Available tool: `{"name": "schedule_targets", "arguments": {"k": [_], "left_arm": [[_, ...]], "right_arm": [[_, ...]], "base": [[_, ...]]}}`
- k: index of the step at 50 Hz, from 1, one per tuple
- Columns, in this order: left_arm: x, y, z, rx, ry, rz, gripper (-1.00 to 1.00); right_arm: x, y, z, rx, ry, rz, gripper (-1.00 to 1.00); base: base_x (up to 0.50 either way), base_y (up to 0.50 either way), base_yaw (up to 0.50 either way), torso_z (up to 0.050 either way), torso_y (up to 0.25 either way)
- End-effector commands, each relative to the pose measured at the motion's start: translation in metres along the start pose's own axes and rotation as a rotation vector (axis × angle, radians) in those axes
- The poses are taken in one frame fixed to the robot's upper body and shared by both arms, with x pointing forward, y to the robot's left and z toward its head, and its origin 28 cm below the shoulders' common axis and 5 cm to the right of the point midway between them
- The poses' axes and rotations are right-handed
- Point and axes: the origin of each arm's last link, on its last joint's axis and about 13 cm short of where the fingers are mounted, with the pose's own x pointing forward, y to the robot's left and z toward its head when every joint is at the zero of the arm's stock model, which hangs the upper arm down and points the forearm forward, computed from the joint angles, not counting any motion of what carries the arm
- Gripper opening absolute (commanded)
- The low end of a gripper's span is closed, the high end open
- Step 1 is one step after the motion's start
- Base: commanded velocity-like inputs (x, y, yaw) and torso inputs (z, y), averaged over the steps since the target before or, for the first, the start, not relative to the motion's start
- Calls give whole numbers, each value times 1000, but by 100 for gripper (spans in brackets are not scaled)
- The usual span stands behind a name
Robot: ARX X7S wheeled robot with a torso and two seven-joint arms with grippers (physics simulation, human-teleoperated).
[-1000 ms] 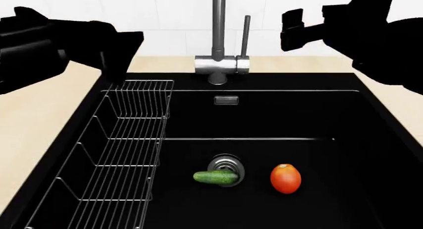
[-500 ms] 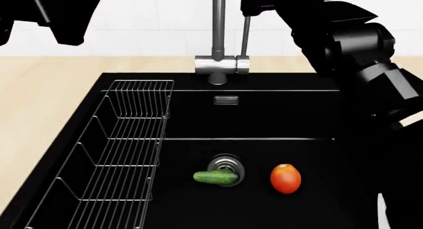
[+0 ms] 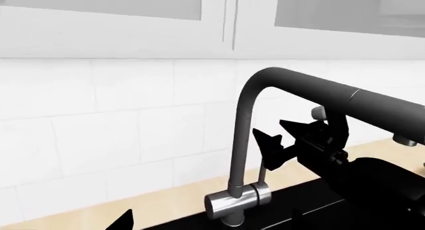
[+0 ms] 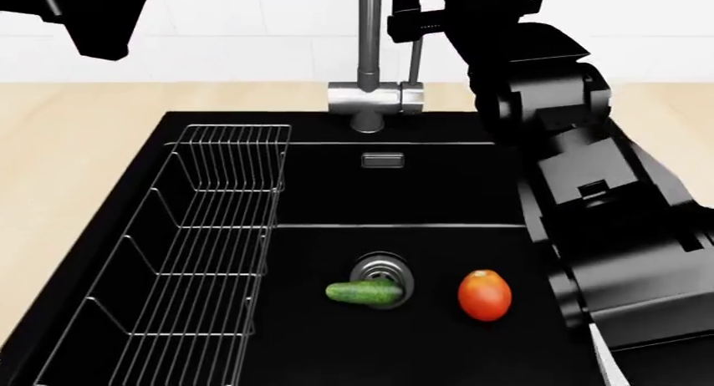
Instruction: Pick up the fruits and vegetables and place them in the sink. Turn on the sink faucet to wash them. Then turn the sink off and put them in the tray.
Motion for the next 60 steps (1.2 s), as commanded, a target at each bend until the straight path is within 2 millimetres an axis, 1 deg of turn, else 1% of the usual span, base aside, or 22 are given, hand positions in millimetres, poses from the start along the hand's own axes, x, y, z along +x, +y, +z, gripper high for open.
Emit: {"name": "schedule_targets", "arguments": {"k": [1,18,23,28,32,40,48,52,60], "left_arm": [[-2,-2,4,18,-9,-8,100],[0,0,3,18,-15,-9,100],[1,1,2,6,-15,-8,100],[2,1,4,7,-21,-13,100],[3,1,4,7,-24,-15,100],[5,0,5,11,-28,-23,100],[5,-1,5,12,-32,-26,100],[4,-1,5,10,-35,-26,100],[5,0,4,2,-43,-27,100]], "right_arm": [[0,0,1,-15,0,-5,100],[0,1,1,-27,2,7,100],[0,-1,1,-32,-2,-24,100],[-1,-9,2,-28,-11,-161,100],[-2,-17,2,-25,-11,-213,100],[-4,-30,6,-24,-22,-262,100],[-4,-31,12,-25,-37,-254,100],[-4,-30,22,-16,-62,-226,100],[-5,-24,65,1,-161,-152,100]], "base": [[0,0,0,0,-166],[0,0,0,0,-163],[0,0,0,0,-97],[0,0,0,0,0],[0,0,0,0,0],[0,0,0,0,0],[0,0,0,0,0],[0,0,0,0,0],[0,0,0,0,0]]}}
